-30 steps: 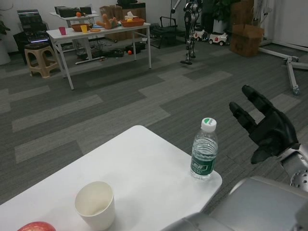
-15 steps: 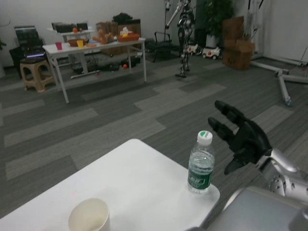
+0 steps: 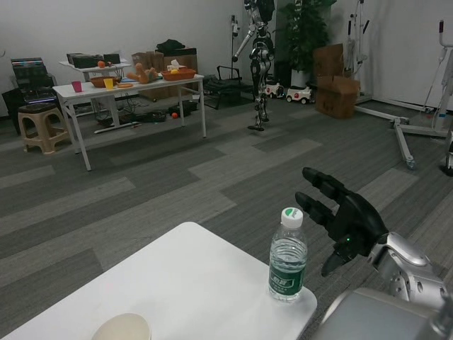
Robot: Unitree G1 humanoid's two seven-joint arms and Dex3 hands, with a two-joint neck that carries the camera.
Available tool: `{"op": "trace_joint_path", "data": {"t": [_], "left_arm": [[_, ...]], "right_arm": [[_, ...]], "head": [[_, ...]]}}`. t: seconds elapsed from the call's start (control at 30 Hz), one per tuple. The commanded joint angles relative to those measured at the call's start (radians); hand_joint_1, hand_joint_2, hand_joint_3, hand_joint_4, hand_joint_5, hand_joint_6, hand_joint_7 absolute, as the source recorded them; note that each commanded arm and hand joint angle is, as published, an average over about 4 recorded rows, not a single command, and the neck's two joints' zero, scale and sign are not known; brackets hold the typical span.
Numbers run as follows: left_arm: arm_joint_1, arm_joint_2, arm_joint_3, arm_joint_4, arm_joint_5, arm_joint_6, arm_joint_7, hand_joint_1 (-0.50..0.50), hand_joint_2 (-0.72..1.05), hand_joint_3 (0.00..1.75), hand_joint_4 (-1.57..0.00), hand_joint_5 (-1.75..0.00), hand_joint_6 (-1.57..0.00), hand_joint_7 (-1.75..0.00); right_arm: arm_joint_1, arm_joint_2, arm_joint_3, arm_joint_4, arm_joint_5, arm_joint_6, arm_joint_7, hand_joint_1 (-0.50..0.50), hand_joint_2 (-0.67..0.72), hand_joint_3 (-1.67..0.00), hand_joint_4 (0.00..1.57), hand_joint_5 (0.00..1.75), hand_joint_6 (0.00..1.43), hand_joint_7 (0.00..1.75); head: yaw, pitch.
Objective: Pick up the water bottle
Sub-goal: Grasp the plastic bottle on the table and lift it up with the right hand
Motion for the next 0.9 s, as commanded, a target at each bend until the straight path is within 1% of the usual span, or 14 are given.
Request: {"op": "trace_joint_path", "data": {"t": [0.03, 0.13, 0.2, 0.3, 0.4, 0.5, 0.57, 0.7, 0.77, 0.83, 0.9], "left_arm": [[0.017, 0.014, 0.001, -0.004, -0.007, -0.010, 0.002, -0.50, -0.72, 0.09, -0.02, 0.00, 0.00, -0.07], [0.016, 0.016, -0.001, -0.002, -0.011, -0.012, 0.002, -0.50, -0.72, 0.09, -0.01, 0.00, 0.00, -0.05], [0.014, 0.019, -0.006, 0.001, -0.012, -0.012, 0.003, -0.50, -0.72, 0.09, -0.01, 0.00, 0.00, -0.05], [0.009, 0.021, -0.013, 0.005, -0.012, -0.012, 0.003, -0.50, -0.72, 0.09, -0.02, 0.00, 0.00, 0.00], [0.004, 0.021, -0.017, 0.007, -0.013, -0.012, 0.003, -0.50, -0.72, 0.09, -0.01, 0.00, 0.00, -0.05], [-0.001, 0.021, -0.018, 0.010, -0.012, -0.012, 0.003, -0.50, -0.72, 0.09, -0.01, 0.00, 0.00, -0.05], [-0.002, 0.021, -0.018, 0.010, -0.012, -0.012, 0.002, -0.50, -0.72, 0.09, -0.01, 0.00, 0.00, -0.05], [-0.002, 0.021, -0.018, 0.010, -0.012, -0.012, 0.003, -0.50, -0.72, 0.09, -0.03, 0.00, 0.00, 0.00], [-0.001, 0.021, -0.017, 0.010, -0.012, -0.012, 0.003, -0.50, -0.72, 0.09, -0.03, 0.00, 0.00, 0.00], [0.000, 0.022, -0.016, 0.010, -0.012, -0.012, 0.003, -0.50, -0.72, 0.09, -0.01, 0.00, 0.00, -0.03], [0.002, 0.024, -0.017, 0.010, -0.013, -0.012, 0.003, -0.50, -0.72, 0.09, -0.02, 0.00, 0.00, -0.07]], "right_arm": [[0.004, 0.004, -0.007, -0.009, -0.021, 0.019, 0.006, -0.38, 0.15, 0.00, 0.00, 0.10, 0.00, 0.21], [0.006, 0.009, -0.006, -0.008, -0.035, 0.023, 0.008, -0.38, 0.12, 0.00, 0.00, 0.10, 0.00, 0.17], [0.006, 0.011, -0.004, -0.006, -0.046, 0.023, 0.009, -0.38, 0.09, 0.00, 0.00, 0.10, 0.00, 0.16], [0.005, 0.016, -0.001, -0.003, -0.064, 0.023, 0.009, -0.38, 0.09, 0.00, 0.00, 0.10, 0.00, 0.14], [0.000, 0.023, 0.006, 0.002, -0.081, 0.021, 0.009, -0.38, 0.09, 0.00, 0.00, 0.10, 0.00, 0.16], [-0.008, 0.026, 0.013, 0.007, -0.097, 0.020, 0.009, -0.38, 0.09, 0.00, 0.00, 0.10, 0.00, 0.14], [-0.012, 0.027, 0.022, 0.008, -0.112, 0.020, 0.009, -0.38, 0.09, 0.00, 0.00, 0.10, 0.00, 0.16], [-0.014, 0.029, 0.039, 0.012, -0.131, 0.020, 0.009, -0.38, 0.09, 0.00, 0.00, 0.10, 0.00, 0.14], [-0.014, 0.033, 0.048, 0.015, -0.139, 0.020, 0.009, -0.38, 0.09, 0.00, 0.00, 0.15, 0.00, 0.14], [-0.014, 0.037, 0.061, 0.018, -0.153, 0.020, 0.009, -0.36, 0.09, 0.00, 0.00, 0.19, 0.00, 0.14], [-0.014, 0.041, 0.074, 0.020, -0.163, 0.020, 0.010, -0.35, 0.09, 0.00, 0.00, 0.19, 0.00, 0.14]], "head": [[-0.035, -0.002], [-0.062, -0.012], [-0.065, -0.018], [-0.068, -0.024], [-0.066, -0.027], [-0.066, -0.026], [-0.063, -0.028], [-0.057, -0.030], [-0.056, -0.033], [-0.057, -0.033], [-0.056, -0.033]]}}
